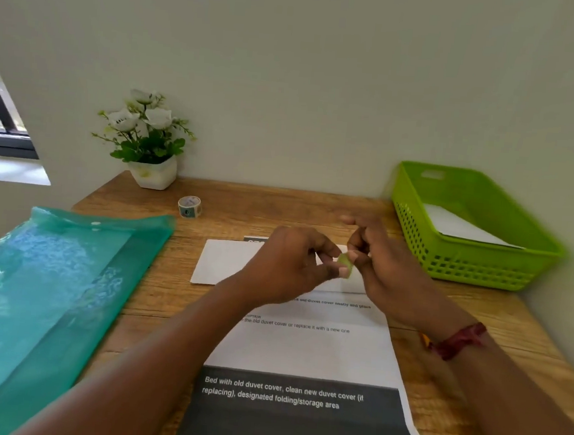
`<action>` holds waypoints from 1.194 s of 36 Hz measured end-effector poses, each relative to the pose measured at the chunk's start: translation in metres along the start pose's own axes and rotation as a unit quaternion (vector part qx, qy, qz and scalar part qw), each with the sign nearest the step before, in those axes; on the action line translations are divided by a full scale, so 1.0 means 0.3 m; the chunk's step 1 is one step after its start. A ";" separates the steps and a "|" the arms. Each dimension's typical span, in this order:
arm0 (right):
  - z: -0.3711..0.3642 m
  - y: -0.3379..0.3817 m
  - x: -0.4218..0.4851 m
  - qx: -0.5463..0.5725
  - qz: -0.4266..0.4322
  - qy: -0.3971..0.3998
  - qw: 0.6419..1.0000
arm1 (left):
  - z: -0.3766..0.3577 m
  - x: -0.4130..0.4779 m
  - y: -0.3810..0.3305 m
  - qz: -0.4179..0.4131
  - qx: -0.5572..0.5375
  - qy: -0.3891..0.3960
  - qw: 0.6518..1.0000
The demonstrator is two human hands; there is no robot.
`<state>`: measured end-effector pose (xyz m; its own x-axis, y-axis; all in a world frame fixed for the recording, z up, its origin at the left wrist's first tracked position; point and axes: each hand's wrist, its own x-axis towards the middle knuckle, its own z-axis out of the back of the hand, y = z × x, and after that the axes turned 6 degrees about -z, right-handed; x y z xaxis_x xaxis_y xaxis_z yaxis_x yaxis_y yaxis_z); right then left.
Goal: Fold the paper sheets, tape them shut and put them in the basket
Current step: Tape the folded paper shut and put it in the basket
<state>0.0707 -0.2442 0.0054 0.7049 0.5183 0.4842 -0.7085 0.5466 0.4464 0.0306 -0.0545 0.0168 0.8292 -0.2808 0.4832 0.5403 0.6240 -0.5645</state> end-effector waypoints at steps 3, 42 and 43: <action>0.009 0.013 -0.006 -0.007 0.007 0.011 1.000 | -0.001 -0.002 -0.008 -0.014 -0.016 -0.013 1.000; -0.038 0.155 -0.007 0.226 -0.378 0.006 0.898 | -0.019 -0.006 -0.034 0.191 -0.032 -0.110 0.975; -0.037 0.154 -0.007 0.228 -0.381 0.006 0.896 | -0.017 -0.006 -0.033 0.193 -0.033 -0.113 0.974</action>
<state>0.0367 -0.2127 0.0167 0.9881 0.1180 -0.0991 0.0405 0.4212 0.9060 0.0245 -0.0641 0.0181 0.9241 0.1373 0.3568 0.2083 0.6018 -0.7710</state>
